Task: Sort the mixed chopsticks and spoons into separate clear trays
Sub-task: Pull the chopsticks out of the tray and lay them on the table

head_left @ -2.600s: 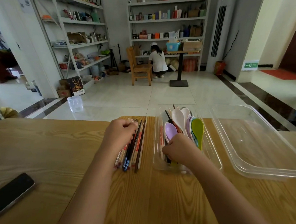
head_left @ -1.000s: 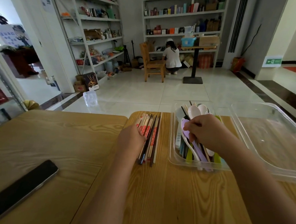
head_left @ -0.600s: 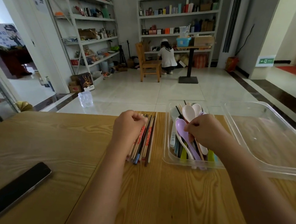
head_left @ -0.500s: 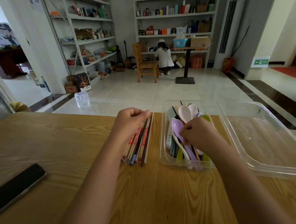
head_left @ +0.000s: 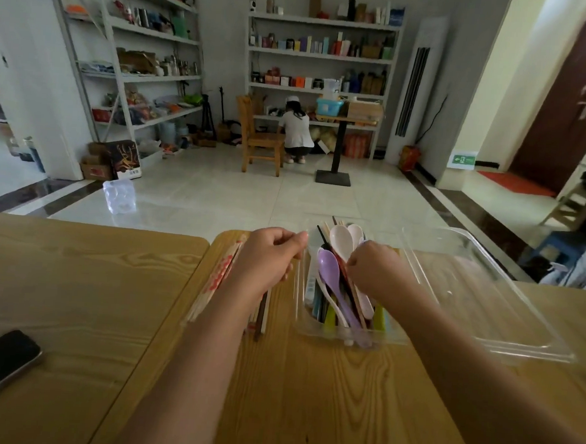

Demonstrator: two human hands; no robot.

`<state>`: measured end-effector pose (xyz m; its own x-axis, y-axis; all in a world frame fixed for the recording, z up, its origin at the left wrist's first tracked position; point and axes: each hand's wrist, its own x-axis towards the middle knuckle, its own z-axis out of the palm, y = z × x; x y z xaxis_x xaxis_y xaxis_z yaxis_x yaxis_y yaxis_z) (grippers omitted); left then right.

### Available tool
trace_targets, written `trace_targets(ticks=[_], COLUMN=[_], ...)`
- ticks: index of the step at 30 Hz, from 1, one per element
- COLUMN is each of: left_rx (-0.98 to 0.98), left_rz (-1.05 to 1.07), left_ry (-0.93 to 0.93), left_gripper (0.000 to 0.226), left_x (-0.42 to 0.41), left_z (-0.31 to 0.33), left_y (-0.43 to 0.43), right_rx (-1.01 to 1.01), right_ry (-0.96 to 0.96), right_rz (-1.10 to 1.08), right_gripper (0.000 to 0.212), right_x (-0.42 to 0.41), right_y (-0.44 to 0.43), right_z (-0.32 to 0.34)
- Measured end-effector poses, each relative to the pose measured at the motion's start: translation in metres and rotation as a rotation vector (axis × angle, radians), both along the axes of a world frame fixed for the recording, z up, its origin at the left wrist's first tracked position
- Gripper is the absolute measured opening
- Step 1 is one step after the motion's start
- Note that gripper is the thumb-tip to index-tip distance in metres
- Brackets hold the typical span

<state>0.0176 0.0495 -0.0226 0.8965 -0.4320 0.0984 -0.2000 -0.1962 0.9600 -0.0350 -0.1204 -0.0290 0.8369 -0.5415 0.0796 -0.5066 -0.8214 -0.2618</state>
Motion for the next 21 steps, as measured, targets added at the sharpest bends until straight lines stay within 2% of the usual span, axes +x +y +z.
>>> trace_targets(ticks=[6, 9, 15, 18, 21], left_rx=[-0.005, -0.021, -0.032, -0.033, -0.04], left_rz=[-0.051, -0.052, -0.057, -0.055, -0.054], left_ry=[0.025, 0.015, -0.002, 0.0, 0.006], left_gripper=[0.021, 0.023, 0.025, 0.024, 0.024], left_x=[0.0, 0.001, 0.001, 0.001, 0.001], left_z=[-0.006, -0.005, -0.003, -0.003, -0.002], left_y=[-0.004, -0.003, -0.003, -0.005, -0.004], right_rx=[-0.219, -0.353, -0.488, -0.483, -0.343], right_ry=[0.067, 0.135, 0.19, 0.15, 0.123], right_rz=[0.127, 0.154, 0.158, 0.117, 0.118], right_gripper=[0.014, 0.019, 0.023, 0.028, 0.03], right_x=[0.01, 0.016, 0.017, 0.018, 0.021], right_y=[0.015, 0.019, 0.022, 0.018, 0.013], right_z=[0.007, -0.001, -0.008, -0.01, -0.01])
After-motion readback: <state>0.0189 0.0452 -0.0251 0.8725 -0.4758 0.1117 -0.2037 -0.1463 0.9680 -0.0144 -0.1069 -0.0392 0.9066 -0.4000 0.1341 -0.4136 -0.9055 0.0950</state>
